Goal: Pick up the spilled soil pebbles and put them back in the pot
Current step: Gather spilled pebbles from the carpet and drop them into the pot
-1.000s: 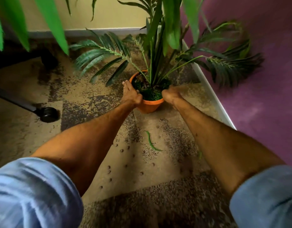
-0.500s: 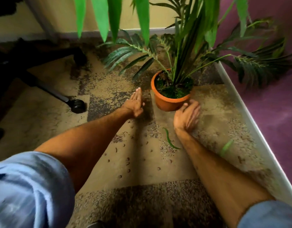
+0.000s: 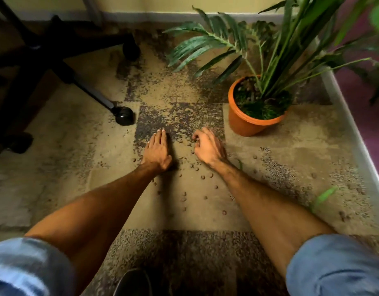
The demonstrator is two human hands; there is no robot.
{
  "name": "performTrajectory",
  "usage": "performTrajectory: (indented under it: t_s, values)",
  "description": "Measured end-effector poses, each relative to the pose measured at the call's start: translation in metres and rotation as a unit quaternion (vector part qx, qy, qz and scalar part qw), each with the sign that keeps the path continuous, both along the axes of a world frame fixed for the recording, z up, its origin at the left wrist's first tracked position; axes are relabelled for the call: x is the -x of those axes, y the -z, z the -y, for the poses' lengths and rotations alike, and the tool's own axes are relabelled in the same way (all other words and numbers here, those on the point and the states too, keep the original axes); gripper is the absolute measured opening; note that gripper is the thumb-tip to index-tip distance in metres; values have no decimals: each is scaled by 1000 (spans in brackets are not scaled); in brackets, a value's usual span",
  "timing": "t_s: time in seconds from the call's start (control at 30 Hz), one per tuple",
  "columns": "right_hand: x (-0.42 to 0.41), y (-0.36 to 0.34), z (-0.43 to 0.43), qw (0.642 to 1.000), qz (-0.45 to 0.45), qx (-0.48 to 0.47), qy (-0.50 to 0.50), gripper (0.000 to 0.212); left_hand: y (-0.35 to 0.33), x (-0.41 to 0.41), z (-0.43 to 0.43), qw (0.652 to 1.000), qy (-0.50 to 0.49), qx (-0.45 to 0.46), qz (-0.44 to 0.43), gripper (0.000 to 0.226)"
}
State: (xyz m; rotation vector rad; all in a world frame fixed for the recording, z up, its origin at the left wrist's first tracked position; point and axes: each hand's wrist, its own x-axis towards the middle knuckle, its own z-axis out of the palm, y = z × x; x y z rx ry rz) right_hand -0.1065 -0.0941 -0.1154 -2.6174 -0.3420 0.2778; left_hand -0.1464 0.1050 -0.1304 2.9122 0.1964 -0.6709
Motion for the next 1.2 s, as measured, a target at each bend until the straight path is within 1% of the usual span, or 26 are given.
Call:
performTrajectory:
  t_s: [0.07,0.2,0.27,0.33,0.47,0.57,0.6,0.67,0.73,0.8,0.83,0.9,0.97,1.0,1.03,1.1,1.2]
  values:
    - [-2,7,-11,1000,-19,-4,7,27,13,9,-9,999,-36,11,8,94]
    - [-4,21,-25,999,-17,34,-8,21,32,34,-12,994,-97,43,26,79]
    - [-3,24,-30,998,-22,58,-33,18,40,52,-9,992,-101,46,61,76]
    - [0,26,-34,996,-30,70,-35,13,45,70,-3,989,-99,58,93,72]
    - [5,31,-33,996,-65,58,-24,16,48,90,11,984,-110,77,117,67]
    - [7,32,-25,992,-104,44,-57,15,42,87,14,967,-150,98,179,62]
    - [7,31,-23,990,-116,36,-69,13,39,84,11,959,-173,93,203,61]
    - [5,27,-19,989,-124,21,-77,9,34,83,-3,943,-235,85,218,59]
    - [-2,23,-21,993,-89,7,-72,10,34,89,-19,935,-273,87,208,59]
    - [-12,17,-34,996,-20,3,-87,19,37,99,-32,943,-251,90,200,57]
    - [-17,14,-45,994,9,8,-107,27,38,103,-37,946,-235,91,205,56]
    - [-26,10,-74,985,39,35,-162,49,39,106,-49,947,-214,97,218,51]
    - [-29,9,-104,978,36,55,-197,68,37,104,-60,949,-198,107,221,48]
    - [-27,11,-116,975,30,67,-209,71,36,103,-66,949,-195,114,221,47]
    - [-24,13,-126,972,28,84,-216,71,34,104,-69,949,-193,120,218,44]
    - [-16,21,-131,970,52,107,-210,63,31,108,-66,954,-182,124,203,41]
    - [-8,29,-121,979,79,86,-168,50,34,122,-47,964,-153,128,177,37]
